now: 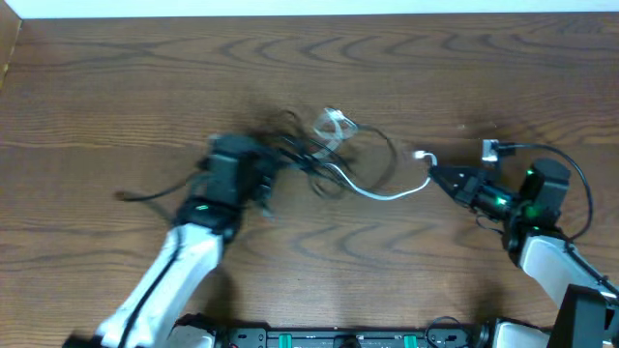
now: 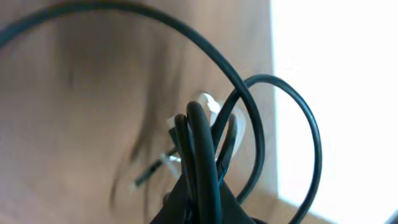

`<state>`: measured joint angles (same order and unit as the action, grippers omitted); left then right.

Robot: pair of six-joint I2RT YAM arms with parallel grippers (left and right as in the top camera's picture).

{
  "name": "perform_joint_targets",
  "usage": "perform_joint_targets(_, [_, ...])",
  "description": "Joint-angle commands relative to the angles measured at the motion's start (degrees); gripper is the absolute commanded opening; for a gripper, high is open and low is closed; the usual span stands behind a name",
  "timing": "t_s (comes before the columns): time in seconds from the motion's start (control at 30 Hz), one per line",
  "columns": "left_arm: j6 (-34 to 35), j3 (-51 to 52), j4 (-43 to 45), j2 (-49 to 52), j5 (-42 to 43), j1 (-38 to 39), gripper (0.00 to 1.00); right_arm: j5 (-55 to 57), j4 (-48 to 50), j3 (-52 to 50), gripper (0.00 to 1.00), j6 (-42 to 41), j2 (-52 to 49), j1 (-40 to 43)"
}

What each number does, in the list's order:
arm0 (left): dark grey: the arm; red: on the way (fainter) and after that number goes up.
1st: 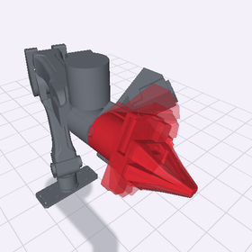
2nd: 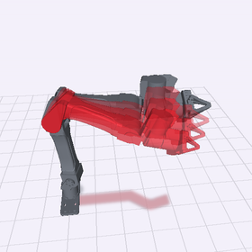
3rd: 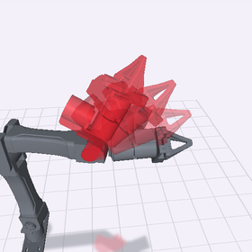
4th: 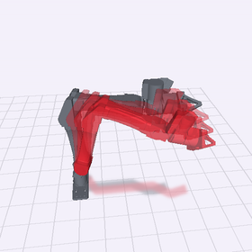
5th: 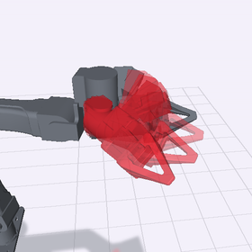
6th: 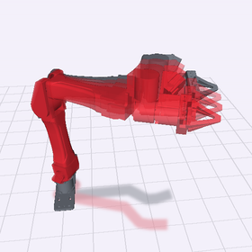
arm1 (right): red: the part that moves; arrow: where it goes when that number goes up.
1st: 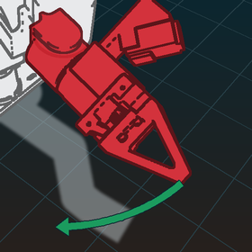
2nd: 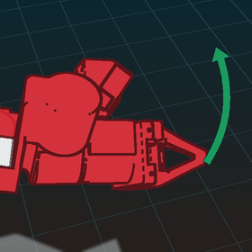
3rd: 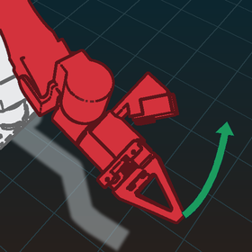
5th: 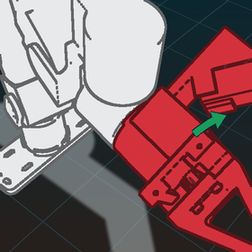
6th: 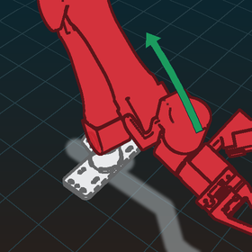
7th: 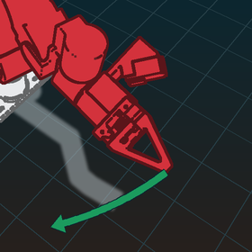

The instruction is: Untangle cables

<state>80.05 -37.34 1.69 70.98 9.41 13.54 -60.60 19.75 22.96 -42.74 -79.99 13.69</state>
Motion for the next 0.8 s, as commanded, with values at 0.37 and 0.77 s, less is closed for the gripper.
perform_joint_targets(0.37, [-8.5,-1.9,-15.06,-15.43,5.31,-19.8,0.08,6.71,-20.61,0.5,0.04,6.43,0.15,19.87])
perform_joint_targets(0.77, [1.46,-1.9,-18.53,-14.78,11.21,-19.41,0.08,-18.18,-5.51,0.5,0.42,16.2,0.15,11.47])
